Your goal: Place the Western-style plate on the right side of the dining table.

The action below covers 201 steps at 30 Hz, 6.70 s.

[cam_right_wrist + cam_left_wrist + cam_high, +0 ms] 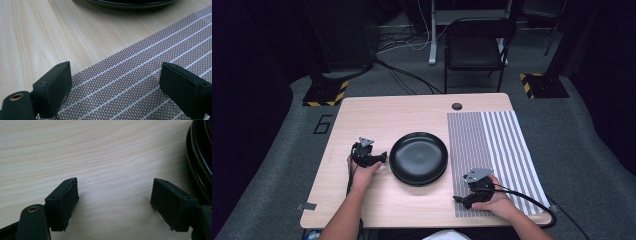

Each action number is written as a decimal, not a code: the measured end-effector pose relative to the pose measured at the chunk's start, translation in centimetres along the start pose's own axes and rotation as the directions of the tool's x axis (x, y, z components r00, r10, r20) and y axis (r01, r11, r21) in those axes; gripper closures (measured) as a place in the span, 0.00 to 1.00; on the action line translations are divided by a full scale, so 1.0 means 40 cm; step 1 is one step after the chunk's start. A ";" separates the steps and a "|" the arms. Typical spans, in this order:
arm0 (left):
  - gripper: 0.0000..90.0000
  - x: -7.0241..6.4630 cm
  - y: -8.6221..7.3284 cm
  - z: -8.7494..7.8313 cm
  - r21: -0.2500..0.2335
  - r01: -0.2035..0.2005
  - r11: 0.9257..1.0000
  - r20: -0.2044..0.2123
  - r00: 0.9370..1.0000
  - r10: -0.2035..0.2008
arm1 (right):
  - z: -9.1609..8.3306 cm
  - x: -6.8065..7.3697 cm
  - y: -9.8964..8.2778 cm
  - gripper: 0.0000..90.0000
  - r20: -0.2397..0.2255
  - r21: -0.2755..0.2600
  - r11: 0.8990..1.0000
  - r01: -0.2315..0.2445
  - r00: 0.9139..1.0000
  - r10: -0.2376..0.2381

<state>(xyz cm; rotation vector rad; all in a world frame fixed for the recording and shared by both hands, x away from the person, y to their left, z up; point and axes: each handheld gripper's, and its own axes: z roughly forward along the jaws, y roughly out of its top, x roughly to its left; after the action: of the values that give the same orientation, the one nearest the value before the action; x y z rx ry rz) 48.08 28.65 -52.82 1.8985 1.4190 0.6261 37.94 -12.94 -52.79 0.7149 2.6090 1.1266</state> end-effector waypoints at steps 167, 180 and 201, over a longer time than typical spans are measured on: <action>0.78 -0.175 0.074 -0.024 0.100 0.188 0.977 0.320 0.924 -0.210 | 0.013 -0.172 0.190 0.67 0.062 -0.143 0.792 -0.594 0.793 0.606; 0.71 -0.190 0.064 -0.029 0.087 0.157 0.984 0.310 0.934 -0.176 | 0.000 -0.135 0.170 0.66 0.040 -0.111 0.798 -0.593 0.799 0.600; 0.75 -0.189 0.058 -0.030 0.080 0.223 0.971 0.305 0.922 -0.237 | 0.014 -0.127 0.169 0.71 0.012 -0.104 0.764 -0.637 0.767 0.641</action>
<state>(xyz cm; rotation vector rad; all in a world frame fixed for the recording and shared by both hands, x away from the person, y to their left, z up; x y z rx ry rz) 46.48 21.27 -50.15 1.7360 1.4255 0.1711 44.87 -11.19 -48.23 1.6735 2.2869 1.3525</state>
